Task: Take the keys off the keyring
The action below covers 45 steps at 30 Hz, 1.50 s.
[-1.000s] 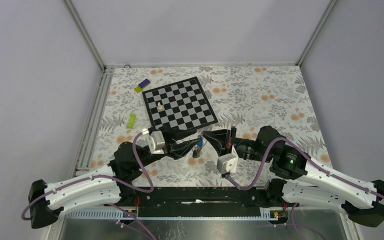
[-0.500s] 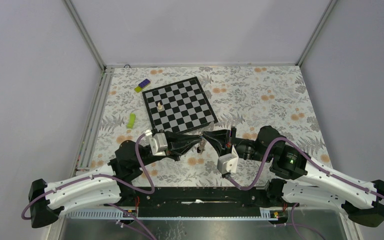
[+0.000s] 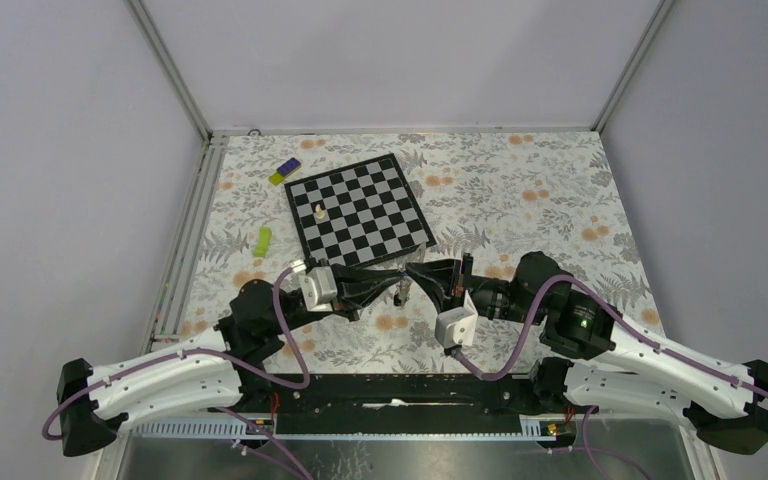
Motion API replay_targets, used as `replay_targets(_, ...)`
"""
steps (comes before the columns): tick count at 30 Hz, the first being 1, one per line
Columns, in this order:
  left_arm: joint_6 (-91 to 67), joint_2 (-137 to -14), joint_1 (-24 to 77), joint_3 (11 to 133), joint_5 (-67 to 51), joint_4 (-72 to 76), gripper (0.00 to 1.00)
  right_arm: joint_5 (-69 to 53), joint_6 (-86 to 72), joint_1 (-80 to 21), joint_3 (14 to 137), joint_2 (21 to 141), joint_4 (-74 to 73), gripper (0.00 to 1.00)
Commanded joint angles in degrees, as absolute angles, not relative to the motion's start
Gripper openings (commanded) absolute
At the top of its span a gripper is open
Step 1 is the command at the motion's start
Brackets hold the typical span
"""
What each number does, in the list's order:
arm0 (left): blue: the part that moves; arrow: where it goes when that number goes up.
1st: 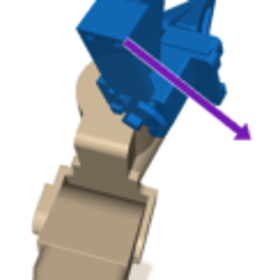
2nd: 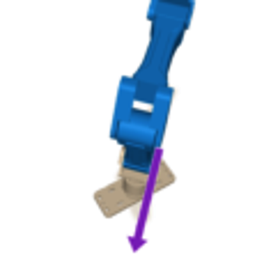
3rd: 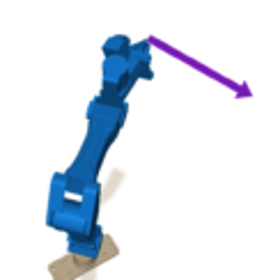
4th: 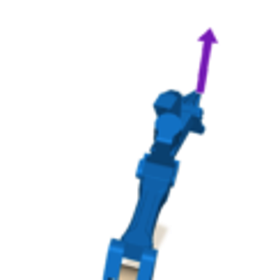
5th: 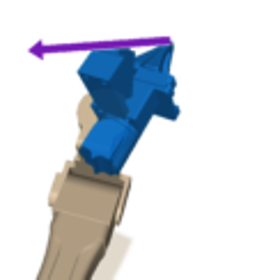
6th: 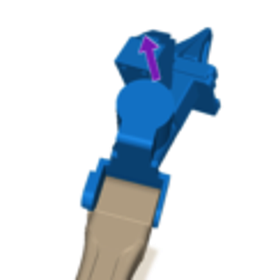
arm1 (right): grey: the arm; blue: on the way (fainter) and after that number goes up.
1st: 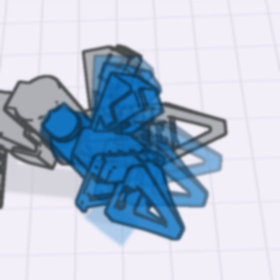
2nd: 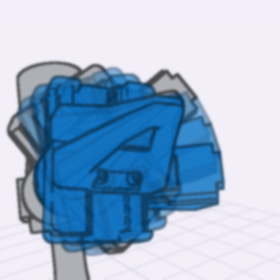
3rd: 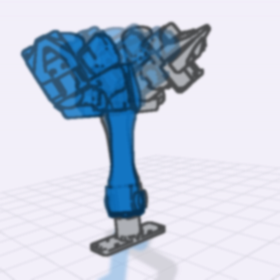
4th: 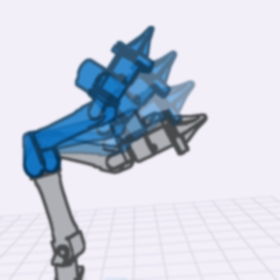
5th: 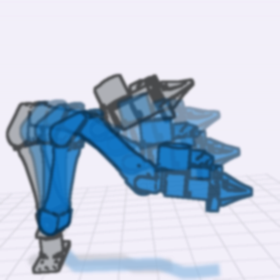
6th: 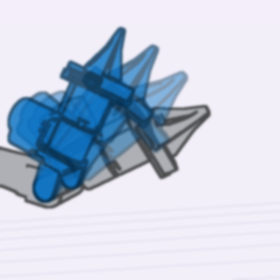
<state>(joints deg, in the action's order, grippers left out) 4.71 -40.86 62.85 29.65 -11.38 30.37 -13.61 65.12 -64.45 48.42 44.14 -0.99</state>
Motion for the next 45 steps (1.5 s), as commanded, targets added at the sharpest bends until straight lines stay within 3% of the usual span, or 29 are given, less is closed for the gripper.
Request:
replay_targets(1, 5.83, -40.43, 62.89, 31.96, -12.03, 31.03, 0.0, -13.1, 64.22, -64.51, 48.97, 43.51, 3.72, 0.0)
replay_targets(45, 5.93, -39.28, 62.84, 32.51, -8.86, 27.69, 0.0, -4.47, 56.43, -64.51, 49.49, 42.64, 9.97, 0.0)
